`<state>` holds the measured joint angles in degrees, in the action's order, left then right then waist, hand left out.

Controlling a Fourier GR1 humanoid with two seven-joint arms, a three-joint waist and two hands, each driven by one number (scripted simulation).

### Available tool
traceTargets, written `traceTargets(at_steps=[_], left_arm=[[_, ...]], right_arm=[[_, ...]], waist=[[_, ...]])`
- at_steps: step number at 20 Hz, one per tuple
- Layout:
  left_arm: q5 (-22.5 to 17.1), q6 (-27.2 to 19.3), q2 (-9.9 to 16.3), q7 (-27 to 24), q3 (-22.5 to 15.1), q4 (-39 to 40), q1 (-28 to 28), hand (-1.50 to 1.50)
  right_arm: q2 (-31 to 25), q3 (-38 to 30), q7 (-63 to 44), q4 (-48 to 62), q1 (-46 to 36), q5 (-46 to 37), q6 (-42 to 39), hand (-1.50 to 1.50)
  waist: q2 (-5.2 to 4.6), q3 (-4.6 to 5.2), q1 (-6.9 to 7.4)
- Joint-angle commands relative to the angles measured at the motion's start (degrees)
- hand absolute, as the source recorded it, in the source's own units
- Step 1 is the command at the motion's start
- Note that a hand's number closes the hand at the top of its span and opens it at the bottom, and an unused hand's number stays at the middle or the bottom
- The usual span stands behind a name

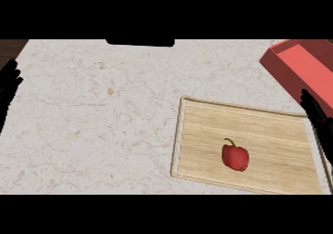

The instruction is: Pick the bell pepper from the tray and place it in the cardboard box

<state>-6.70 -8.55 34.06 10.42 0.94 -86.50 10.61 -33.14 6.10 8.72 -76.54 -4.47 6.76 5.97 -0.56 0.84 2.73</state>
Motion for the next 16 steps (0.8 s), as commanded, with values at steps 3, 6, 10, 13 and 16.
traceTargets(at_steps=[3, 6, 10, 13, 16], left_arm=[[-4.6, -2.5, -6.6, -1.3, 2.0, -1.9, -4.0, 0.00], [-8.6, -3.7, -12.1, -1.9, 2.3, -2.5, -4.5, 0.00], [-10.1, -4.0, -16.7, -1.9, -0.3, -4.5, -5.2, 0.00], [-9.5, -3.8, -18.1, -3.0, -1.7, -6.1, -5.8, 0.00], [-8.3, -5.0, -18.6, -0.1, -3.6, -8.3, -5.8, 0.00]], right_arm=[[3.6, -8.3, -1.2, -10.0, 3.7, 4.1, 10.6, 1.50], [5.6, -18.4, 1.9, -12.7, 4.7, 9.2, 17.2, 1.50], [7.5, -15.0, 1.3, -14.8, 17.0, -3.3, 29.4, -1.50], [7.6, -10.8, 3.0, -25.6, 22.8, -11.8, 33.6, -1.50], [2.0, -8.3, -2.7, -37.6, 30.8, -16.0, 29.7, -1.50]], waist=[[1.78, -0.61, -4.65], [2.89, -0.52, -8.50], [1.53, -0.65, -6.76], [1.02, -0.70, -4.53], [1.09, -0.65, -4.55]])
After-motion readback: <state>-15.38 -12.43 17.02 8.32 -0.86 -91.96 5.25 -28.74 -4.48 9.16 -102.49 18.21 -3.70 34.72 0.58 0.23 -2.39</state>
